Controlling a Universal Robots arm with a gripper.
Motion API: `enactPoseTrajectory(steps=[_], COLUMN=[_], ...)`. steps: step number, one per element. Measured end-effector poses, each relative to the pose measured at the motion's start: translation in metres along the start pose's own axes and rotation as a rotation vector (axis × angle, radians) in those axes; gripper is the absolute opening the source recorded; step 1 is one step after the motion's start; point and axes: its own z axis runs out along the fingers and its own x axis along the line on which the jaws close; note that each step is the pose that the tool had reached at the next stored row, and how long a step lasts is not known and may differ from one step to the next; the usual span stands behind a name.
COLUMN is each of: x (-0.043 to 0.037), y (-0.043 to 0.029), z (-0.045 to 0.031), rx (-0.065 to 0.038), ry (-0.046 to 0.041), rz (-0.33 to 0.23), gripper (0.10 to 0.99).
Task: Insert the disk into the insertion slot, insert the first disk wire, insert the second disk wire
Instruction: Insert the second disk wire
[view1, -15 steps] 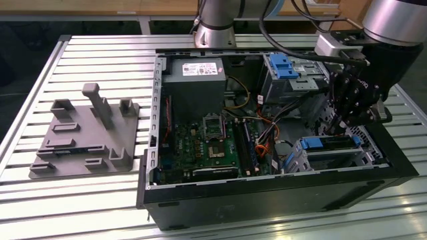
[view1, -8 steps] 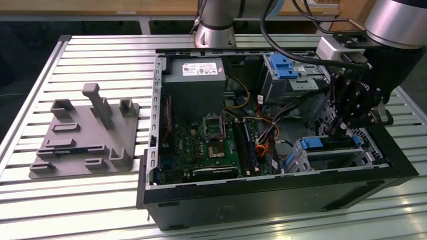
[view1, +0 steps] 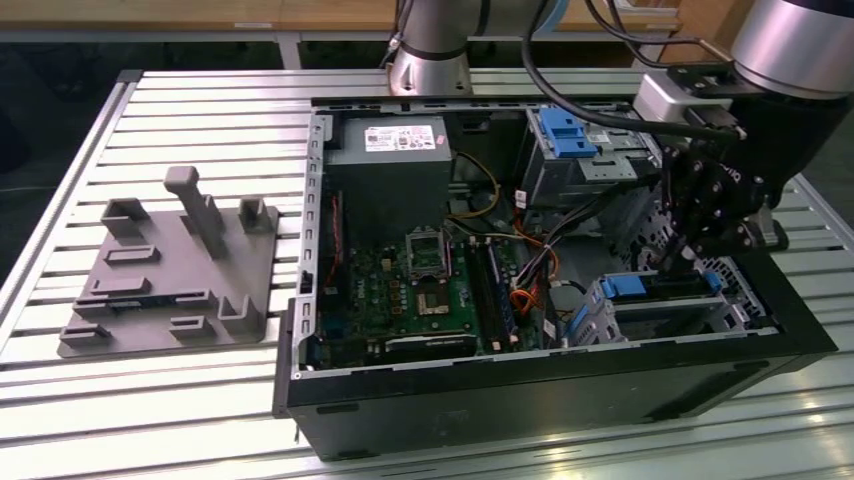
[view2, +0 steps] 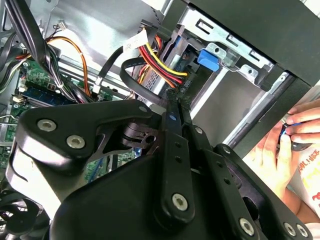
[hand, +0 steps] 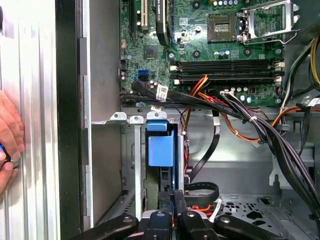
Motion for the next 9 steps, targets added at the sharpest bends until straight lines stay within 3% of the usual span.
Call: enactPoseTrajectory(steps=[9], x=[0.0026], y=[-0.0003], z=[0.0007], rx=[0.000], ry=[0.0001], rz=[0.000], gripper=[0.145])
